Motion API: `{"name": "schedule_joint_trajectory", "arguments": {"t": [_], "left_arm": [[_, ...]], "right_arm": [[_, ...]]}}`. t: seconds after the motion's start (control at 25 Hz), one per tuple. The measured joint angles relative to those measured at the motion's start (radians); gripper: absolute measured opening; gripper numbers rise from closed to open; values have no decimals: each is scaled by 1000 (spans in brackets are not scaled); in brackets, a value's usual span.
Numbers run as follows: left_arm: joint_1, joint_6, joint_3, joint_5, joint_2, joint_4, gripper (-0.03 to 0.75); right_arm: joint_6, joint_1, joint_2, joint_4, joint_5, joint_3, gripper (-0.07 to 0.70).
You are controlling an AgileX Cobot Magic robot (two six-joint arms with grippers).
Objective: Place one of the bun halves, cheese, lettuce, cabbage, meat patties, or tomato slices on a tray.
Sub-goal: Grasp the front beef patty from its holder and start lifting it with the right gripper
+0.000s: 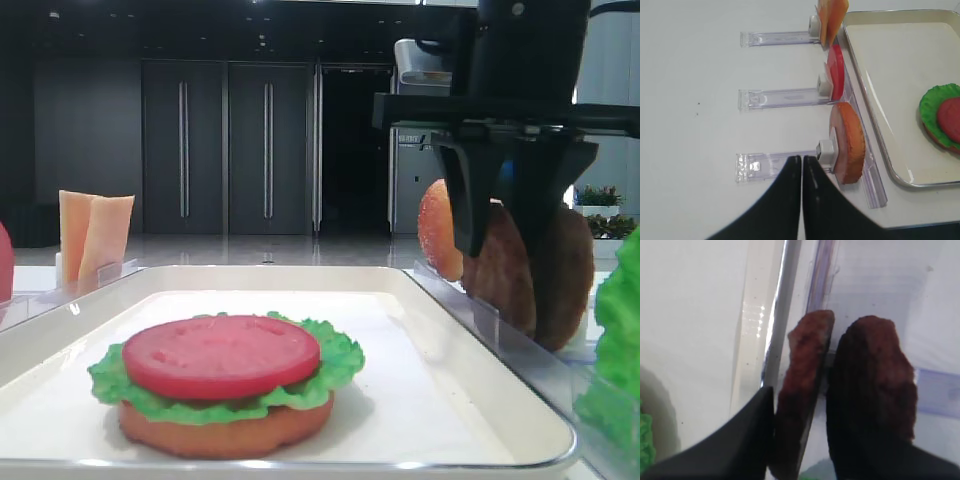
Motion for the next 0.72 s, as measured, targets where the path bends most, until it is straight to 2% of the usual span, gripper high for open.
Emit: {"name": "schedule_joint_trajectory", "arguments": {"t": [0.16,0.28,0.72], "left_arm": [[0,0,0,0,0,0,0],[0,0,0,0,0,0,0],[0,0,0,0,0,0,0]], "right_arm": [[0,0,0,-3,0,0,181],[0,0,0,-17,5,0,145],[0,0,-18,-19,15,0,134]]}}
